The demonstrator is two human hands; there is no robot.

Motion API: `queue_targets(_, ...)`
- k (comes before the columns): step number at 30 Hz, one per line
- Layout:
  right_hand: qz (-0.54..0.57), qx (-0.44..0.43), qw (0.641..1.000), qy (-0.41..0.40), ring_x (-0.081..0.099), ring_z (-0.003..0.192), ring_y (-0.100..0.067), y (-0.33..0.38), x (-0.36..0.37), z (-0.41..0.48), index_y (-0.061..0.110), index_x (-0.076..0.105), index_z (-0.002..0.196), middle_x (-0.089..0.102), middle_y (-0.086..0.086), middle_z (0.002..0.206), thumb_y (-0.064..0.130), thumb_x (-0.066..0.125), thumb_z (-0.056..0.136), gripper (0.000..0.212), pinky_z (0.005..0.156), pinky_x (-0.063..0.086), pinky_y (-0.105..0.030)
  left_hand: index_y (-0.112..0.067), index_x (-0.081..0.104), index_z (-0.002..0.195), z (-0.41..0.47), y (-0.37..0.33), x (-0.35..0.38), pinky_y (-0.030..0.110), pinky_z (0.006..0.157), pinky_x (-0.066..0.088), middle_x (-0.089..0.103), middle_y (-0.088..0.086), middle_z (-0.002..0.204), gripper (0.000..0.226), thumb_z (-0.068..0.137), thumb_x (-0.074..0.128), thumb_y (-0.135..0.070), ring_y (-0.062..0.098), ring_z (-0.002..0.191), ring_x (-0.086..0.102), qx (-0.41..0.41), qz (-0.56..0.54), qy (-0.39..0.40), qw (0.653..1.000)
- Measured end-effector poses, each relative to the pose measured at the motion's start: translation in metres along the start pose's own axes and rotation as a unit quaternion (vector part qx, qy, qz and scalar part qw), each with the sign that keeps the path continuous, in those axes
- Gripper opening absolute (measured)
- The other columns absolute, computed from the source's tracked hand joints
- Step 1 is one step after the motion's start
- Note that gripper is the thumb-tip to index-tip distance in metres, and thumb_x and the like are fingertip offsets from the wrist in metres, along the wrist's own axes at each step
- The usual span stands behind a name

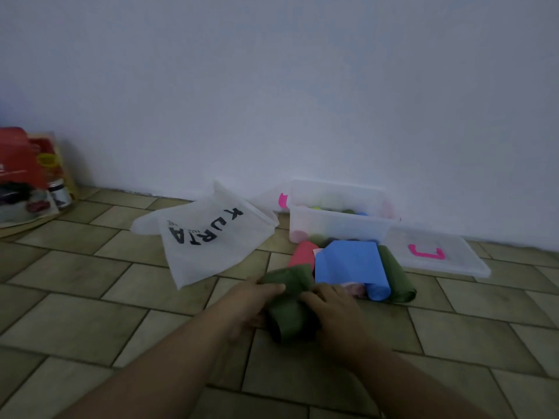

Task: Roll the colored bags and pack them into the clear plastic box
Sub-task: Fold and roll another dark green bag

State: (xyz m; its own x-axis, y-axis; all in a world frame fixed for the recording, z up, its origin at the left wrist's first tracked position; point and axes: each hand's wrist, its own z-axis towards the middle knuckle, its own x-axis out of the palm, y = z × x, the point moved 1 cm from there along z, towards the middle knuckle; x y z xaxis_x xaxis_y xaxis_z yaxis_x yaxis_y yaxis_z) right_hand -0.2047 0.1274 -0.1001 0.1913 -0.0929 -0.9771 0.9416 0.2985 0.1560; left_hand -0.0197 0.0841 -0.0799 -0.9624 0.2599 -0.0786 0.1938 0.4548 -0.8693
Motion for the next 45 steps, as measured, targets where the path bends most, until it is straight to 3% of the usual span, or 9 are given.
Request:
queue_targets(4,0.092,0.064,0.991,0.067,0.025,0.135,-0.018,0.006,0.009,-0.024,0.046,0.025,0.138,0.018,0.005,0.151,0.057,0.06,0.071,0.077,0.111,0.03,-0.035,-0.017,0.038,0.139,0.015,-0.004,0.007,0.027,0.082,0.043,0.052,0.006,0.132,0.07,0.08,0.068,-0.039,0.021,0.112,0.054,0.067,0.313,-0.064,0.945)
queue_targets(7,0.126,0.175,0.975,0.055,0.009,0.144,-0.026,0.019,0.014,-0.022,0.049,0.008,0.141,0.003,0.005,0.157,0.091,0.049,0.046,0.112,0.115,0.02,-0.047,-0.017,0.05,0.119,0.034,-0.008,0.015,0.029,0.077,0.045,0.058,0.006,0.115,0.046,0.08,0.065,-0.037,0.02,0.099,0.056,0.077,0.417,-0.076,0.902)
queue_targets(10,0.113,0.227,0.963,0.089,0.003,0.144,-0.032,0.034,0.02,-0.003,0.043,-0.001,0.145,-0.001,-0.005,0.159,0.09,0.049,0.048,0.119,0.115,0.013,-0.051,-0.013,0.053,0.112,0.051,-0.01,0.019,0.028,0.072,0.046,0.058,0.007,0.106,0.03,0.086,0.058,-0.027,0.02,0.092,0.057,0.049,0.484,-0.079,0.87)
queue_targets(16,0.08,0.196,0.977,0.02,0.035,0.123,-0.03,0.042,0.016,0.0,0.044,0.035,0.122,0.035,-0.005,0.135,0.074,0.05,0.06,0.071,0.099,0.033,-0.044,-0.015,0.056,0.099,0.069,-0.005,0.017,0.029,0.071,0.043,0.056,0.005,0.098,0.013,0.087,0.056,-0.021,0.019,0.084,0.053,0.051,0.493,-0.113,0.861)
queue_targets(25,0.01,0.186,0.98,0.064,0.026,0.129,-0.034,0.036,0.017,-0.033,0.047,0.026,0.131,0.019,-0.001,0.151,0.09,0.038,0.05,0.092,0.101,0.027,-0.05,-0.021,0.046,0.076,0.073,0.002,0.019,0.03,0.065,0.044,0.054,0.004,0.092,0.018,0.08,0.063,-0.025,0.019,0.081,0.054,0.08,0.471,-0.1,0.873)
queue_targets(30,-0.024,0.126,0.982,0.137,0.0,0.143,-0.035,0.02,0.009,-0.033,0.051,0.013,0.135,0.002,0.0,0.158,0.082,0.046,0.055,0.092,0.108,0.001,-0.065,-0.025,0.049,0.107,0.057,0.002,0.02,0.036,0.079,0.047,0.05,0.001,0.109,0.034,0.077,0.065,-0.028,0.021,0.095,0.053,0.116,0.472,-0.16,0.859)
queue_targets(33,-0.048,0.086,0.984,0.148,-0.008,0.144,-0.033,0.017,0.005,-0.027,0.048,0.015,0.138,0.001,0.001,0.159,0.074,0.048,0.063,0.087,0.105,-0.01,-0.067,-0.03,0.044,0.124,0.036,-0.006,0.024,0.037,0.084,0.048,0.047,0.001,0.117,0.05,0.077,0.062,-0.026,0.02,0.103,0.051,0.29,0.445,-0.232,0.815)
queue_targets(38,-0.048,0.033,0.986,0.156,0.002,0.145,-0.03,0.019,-0.003,-0.013,0.039,0.016,0.144,0.016,0.003,0.157,0.049,0.055,0.08,0.076,0.107,-0.008,-0.065,-0.028,0.057,0.118,0.02,0.005,0.029,0.026,0.083,0.038,0.059,0.0,0.122,0.03,0.098,0.037,-0.039,0.01,0.097,0.049,0.219,0.433,0.016,0.874)
queue_targets(45,-0.041,-0.023,0.974,0.221,0.037,0.13,-0.024,0.021,-0.016,0.008,0.034,0.035,0.14,0.041,0.003,0.142,0.029,0.065,0.081,0.067,0.11,0.013,-0.063,-0.025,0.044,0.139,0.024,0.005,0.03,0.037,0.106,0.03,0.043,0.012,0.144,0.066,0.093,0.017,-0.064,0.025,0.129,0.041,0.138,0.426,0.022,0.894)
